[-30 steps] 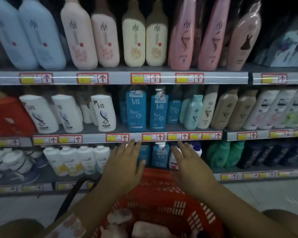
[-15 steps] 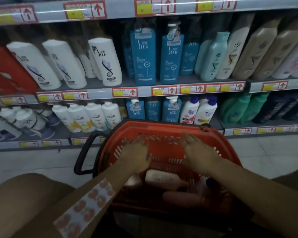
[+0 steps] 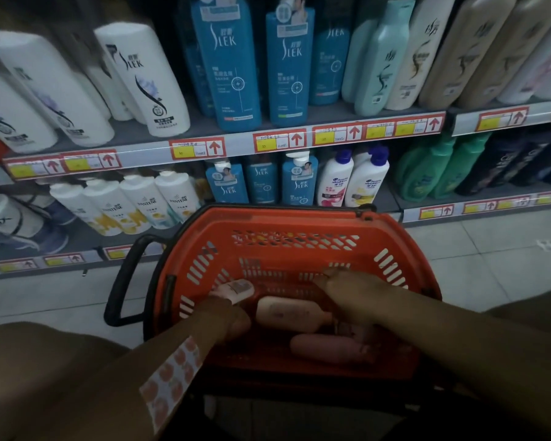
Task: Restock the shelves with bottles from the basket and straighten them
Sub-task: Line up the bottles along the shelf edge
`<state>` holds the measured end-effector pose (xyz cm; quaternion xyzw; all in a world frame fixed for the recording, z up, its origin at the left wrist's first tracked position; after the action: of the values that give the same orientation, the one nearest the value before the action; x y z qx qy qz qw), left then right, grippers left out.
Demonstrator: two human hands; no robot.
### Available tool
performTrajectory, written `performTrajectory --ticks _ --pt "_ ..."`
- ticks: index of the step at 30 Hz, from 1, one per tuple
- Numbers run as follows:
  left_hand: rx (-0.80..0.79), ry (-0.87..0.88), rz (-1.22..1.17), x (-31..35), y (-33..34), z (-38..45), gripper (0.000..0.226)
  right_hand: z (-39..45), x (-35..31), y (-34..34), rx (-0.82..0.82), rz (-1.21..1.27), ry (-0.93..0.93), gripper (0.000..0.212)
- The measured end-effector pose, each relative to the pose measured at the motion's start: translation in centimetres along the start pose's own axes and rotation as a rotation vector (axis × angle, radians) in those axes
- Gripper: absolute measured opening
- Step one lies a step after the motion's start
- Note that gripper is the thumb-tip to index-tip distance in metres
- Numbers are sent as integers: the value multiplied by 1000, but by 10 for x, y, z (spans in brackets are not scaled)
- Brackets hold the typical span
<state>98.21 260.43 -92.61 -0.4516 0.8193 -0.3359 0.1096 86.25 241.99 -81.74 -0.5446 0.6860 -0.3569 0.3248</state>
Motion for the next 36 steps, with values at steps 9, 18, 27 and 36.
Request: performTrajectory --ticks 9,18,27,36 --pt "83 38 -17 11 -5 5 47 15 -7 16 -77 -2 -56 57" --pt "122 527 105 93 -76 -53 25 27 -9 25 -151 202 -22 66" --pt "375 694 -418 112 -168 -107 16 16 -8 22 -297 736 -5 62" --pt "531 572 -939 81 -189 -102 28 2 -19 6 -366 1153 24 45"
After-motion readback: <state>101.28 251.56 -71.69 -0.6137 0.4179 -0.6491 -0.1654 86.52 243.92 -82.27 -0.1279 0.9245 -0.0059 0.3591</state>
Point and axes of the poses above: each hand's wrist, its own z-axis towards the middle knuckle, its own y-axis out of the palm, x = y × z, the point moved 10 cm from there along z, towards the middle knuckle, and after that the axes turned 8 degrees about y, right-handed, at the moved point
